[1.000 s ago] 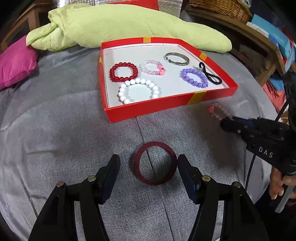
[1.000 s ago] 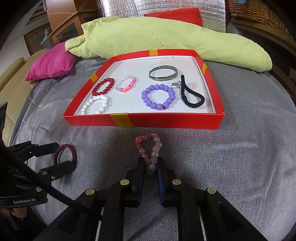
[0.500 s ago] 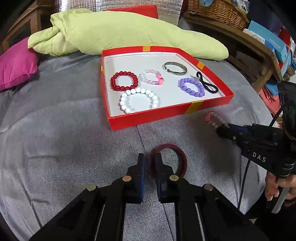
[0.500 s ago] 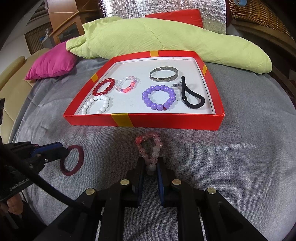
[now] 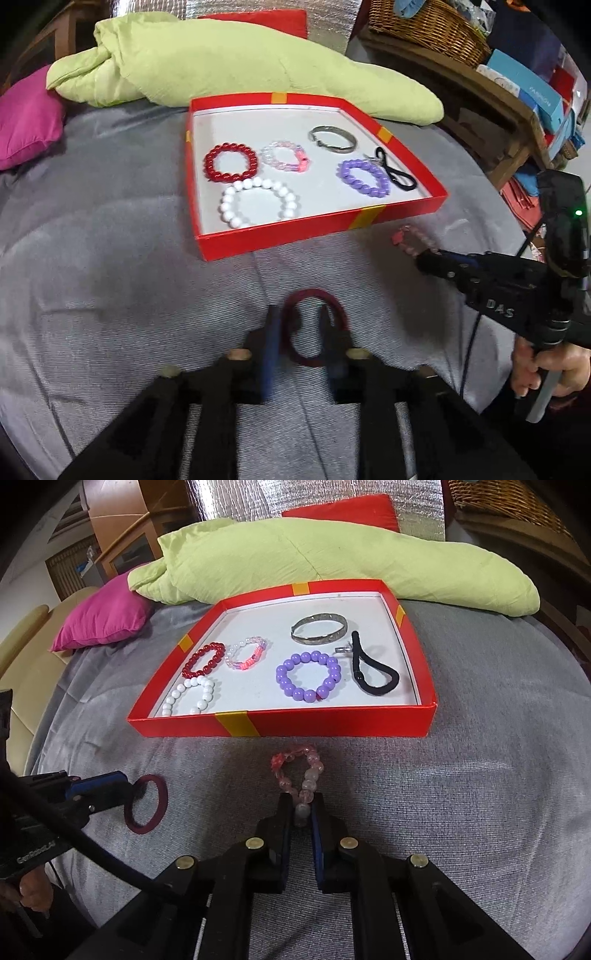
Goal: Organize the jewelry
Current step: 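Close the left tool on the maroon bangle and lift it while the right holds the pink bracelet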
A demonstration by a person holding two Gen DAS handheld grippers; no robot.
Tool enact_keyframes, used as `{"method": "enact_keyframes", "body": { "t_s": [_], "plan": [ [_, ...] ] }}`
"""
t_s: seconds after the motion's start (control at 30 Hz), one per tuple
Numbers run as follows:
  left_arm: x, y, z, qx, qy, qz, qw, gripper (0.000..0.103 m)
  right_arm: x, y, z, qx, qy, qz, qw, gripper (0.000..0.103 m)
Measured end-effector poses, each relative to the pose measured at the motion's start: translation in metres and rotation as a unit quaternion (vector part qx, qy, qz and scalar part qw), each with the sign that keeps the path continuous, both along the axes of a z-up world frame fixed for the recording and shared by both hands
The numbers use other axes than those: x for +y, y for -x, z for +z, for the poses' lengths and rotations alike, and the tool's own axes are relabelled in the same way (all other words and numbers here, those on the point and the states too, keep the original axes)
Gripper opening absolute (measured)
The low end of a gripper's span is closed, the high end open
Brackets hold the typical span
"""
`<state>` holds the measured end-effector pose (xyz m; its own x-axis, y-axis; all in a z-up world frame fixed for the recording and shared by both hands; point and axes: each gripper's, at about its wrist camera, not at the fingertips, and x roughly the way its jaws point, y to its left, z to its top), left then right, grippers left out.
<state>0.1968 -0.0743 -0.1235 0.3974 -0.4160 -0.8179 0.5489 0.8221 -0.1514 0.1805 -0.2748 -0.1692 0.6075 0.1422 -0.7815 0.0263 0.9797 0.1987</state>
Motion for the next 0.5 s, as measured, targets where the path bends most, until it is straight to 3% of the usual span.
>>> {"method": "enact_keyframes", "body": {
  "t_s": [0.03, 0.07, 0.27, 0.3, 0.4, 0.43, 0.5],
  "plan": [
    [-0.002, 0.003, 0.002, -0.01, -0.005, -0.001, 0.9999, 0.069, 0.0, 0.0, 0.0, 0.001, 0.001, 0.0, 1.0, 0.011],
    [-0.005, 0.006, 0.003, -0.022, -0.011, -0.002, 0.9997, 0.078, 0.0, 0.0, -0.001, 0.001, 0.001, 0.0, 1.0, 0.011],
    [-0.02, 0.011, -0.012, -0.025, -0.055, -0.031, 0.9977, 0.078, 0.0, -0.001, -0.001, 0.002, 0.001, 0.0, 1.0, 0.011],
    [-0.021, 0.01, -0.017, -0.019, -0.064, -0.028, 0.9974, 0.076, 0.0, -0.001, -0.001, 0.002, 0.002, 0.0, 1.0, 0.011],
    [-0.018, 0.007, -0.02, -0.024, -0.069, -0.018, 0.9971, 0.047, 0.0, -0.001, -0.001, 0.002, 0.002, 0.0, 1.0, 0.011],
    [-0.016, 0.006, -0.018, -0.021, -0.062, -0.019, 0.9977, 0.029, 0.001, -0.001, -0.001, 0.002, 0.002, 0.0, 1.0, 0.011],
    [-0.011, 0.005, -0.017, -0.018, -0.053, -0.009, 0.9984, 0.021, 0.0, 0.0, -0.001, 0.0, 0.001, 0.0, 1.0, 0.011]
  ]
}}
